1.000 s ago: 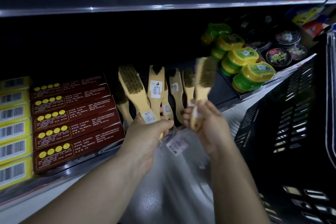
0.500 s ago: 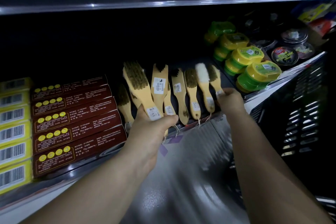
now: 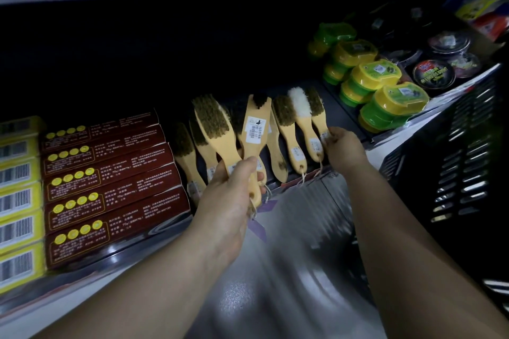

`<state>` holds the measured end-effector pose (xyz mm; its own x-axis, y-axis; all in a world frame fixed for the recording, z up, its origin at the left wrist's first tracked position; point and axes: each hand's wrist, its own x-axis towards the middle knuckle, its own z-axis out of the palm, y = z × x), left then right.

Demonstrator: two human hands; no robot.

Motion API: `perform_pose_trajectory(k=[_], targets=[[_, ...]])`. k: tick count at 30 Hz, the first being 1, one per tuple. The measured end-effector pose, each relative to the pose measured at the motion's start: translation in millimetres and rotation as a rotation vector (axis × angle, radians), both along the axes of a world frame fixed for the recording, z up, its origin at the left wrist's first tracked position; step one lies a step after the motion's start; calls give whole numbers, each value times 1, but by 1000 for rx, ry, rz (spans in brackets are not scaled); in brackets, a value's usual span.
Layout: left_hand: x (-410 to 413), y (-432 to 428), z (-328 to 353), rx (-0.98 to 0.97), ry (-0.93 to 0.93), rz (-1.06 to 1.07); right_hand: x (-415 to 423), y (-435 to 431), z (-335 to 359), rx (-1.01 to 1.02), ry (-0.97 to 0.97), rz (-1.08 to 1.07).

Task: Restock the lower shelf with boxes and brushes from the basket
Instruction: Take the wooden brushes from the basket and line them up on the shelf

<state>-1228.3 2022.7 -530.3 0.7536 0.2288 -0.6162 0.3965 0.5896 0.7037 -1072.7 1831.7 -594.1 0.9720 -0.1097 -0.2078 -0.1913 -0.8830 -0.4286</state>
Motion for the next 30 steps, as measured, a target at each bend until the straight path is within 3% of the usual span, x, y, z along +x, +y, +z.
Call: perform_pose_trajectory(k=[4, 7, 10, 13, 18, 22, 26, 30], targets=[[-2, 1, -1, 25, -17, -32, -18, 10, 13, 5, -146, -103], [-4, 2, -1, 40, -54, -96, -49, 34, 37, 296, -278, -137], [-6, 1, 1, 25, -107, -103, -94, 65, 58, 713, 25, -21], [-7, 2, 0, 83, -162, -118, -120, 84, 66, 983, 247, 64], [-8, 3, -7, 188, -136, -139, -120, 91, 67, 979, 214, -7], [-1, 9, -4, 141, -100, -49, -94, 72, 66, 1047, 14, -276], [-1, 10, -6, 141, -63, -49, -48, 40, 56, 914, -232, -542], [-1, 9, -11, 154, -72, -82, -13, 20, 36, 723, -175, -554]])
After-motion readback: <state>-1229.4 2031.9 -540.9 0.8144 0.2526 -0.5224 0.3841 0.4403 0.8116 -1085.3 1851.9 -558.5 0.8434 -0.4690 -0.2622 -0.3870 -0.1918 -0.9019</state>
